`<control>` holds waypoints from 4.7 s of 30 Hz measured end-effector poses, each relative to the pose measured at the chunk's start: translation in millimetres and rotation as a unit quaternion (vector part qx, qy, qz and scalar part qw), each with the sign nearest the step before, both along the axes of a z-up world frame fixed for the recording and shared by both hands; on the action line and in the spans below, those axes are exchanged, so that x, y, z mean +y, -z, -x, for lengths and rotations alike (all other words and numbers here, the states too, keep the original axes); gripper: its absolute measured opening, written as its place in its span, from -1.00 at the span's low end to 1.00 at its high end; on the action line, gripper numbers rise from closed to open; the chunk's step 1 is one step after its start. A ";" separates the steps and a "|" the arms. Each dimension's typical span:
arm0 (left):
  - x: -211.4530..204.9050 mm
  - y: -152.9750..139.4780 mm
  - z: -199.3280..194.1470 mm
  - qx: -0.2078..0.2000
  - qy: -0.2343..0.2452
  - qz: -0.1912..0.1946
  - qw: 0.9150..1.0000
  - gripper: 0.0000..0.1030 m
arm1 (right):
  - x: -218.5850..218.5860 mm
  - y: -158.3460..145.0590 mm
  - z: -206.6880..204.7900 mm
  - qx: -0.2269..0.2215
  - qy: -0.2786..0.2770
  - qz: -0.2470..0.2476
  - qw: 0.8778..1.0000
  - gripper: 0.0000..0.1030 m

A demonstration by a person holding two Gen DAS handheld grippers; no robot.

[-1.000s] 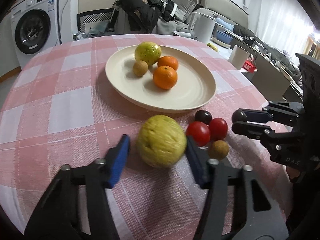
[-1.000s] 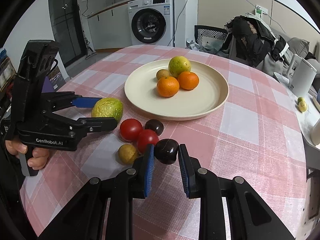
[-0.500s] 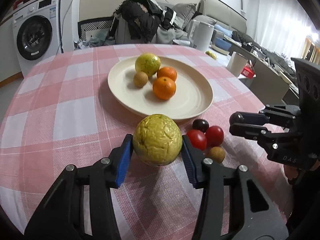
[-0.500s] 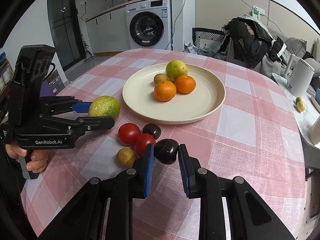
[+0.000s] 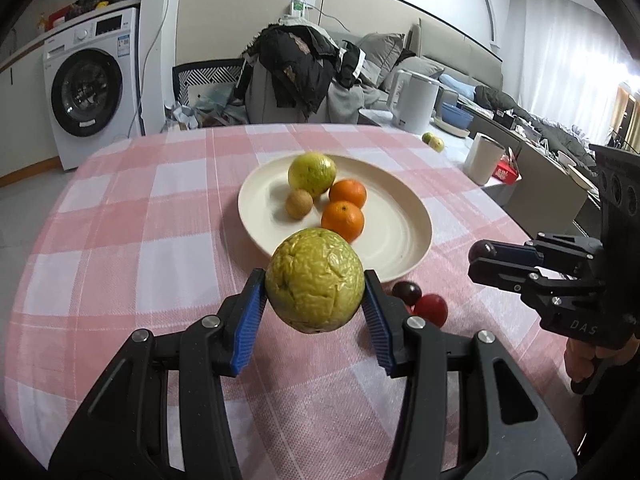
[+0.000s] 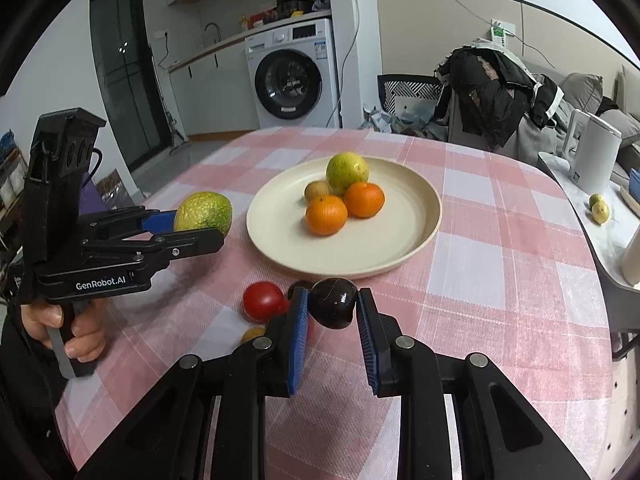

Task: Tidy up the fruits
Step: 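Lift the pomelo and plum and carry both over the cream plate, then open both tools to drop the pomelo and plum onto the plate, then move both open tools back toward the red tomatoes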

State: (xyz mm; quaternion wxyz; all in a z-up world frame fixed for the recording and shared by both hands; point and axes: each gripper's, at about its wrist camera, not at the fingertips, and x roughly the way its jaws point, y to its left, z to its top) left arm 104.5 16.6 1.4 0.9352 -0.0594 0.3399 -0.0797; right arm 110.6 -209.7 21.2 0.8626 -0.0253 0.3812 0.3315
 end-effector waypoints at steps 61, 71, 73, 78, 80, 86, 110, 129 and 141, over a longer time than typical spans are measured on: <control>-11.9 19.9 -70.0 0.008 -0.020 -0.047 0.999 -0.13 | 4.4 16.2 -68.1 0.027 0.054 -0.040 0.997 -0.51; -13.6 22.7 -70.4 0.012 -0.019 -0.056 0.998 -0.13 | 7.0 19.9 -68.7 0.031 0.055 -0.028 0.998 -0.51; -14.3 22.3 -69.7 0.011 -0.018 -0.060 0.998 -0.13 | 7.6 19.6 -68.1 0.028 0.055 -0.025 0.998 -0.51; -14.5 22.1 -69.3 0.011 -0.019 -0.060 0.998 -0.13 | 9.4 19.8 -67.8 0.024 0.055 -0.020 0.998 -0.51; -14.6 22.1 -69.4 0.011 -0.018 -0.060 0.998 -0.13 | 9.3 19.7 -67.5 0.022 0.056 -0.019 0.998 -0.51; -14.7 22.0 -69.4 0.011 -0.018 -0.060 0.998 -0.13 | 9.4 19.3 -65.9 0.020 0.057 -0.018 0.998 -0.51; -8.1 -3.7 -17.6 -0.024 -0.031 -0.059 0.998 0.74 | -7.0 4.5 -39.7 0.003 0.074 -0.020 0.997 0.90; -14.5 12.5 -3.9 -0.006 -0.019 -0.059 0.998 0.99 | 6.8 22.1 -21.8 0.034 0.030 0.027 0.999 0.99; -15.0 17.4 -9.7 -0.002 -0.018 -0.060 0.998 0.99 | 14.4 33.5 -21.0 0.062 0.015 0.025 0.998 0.99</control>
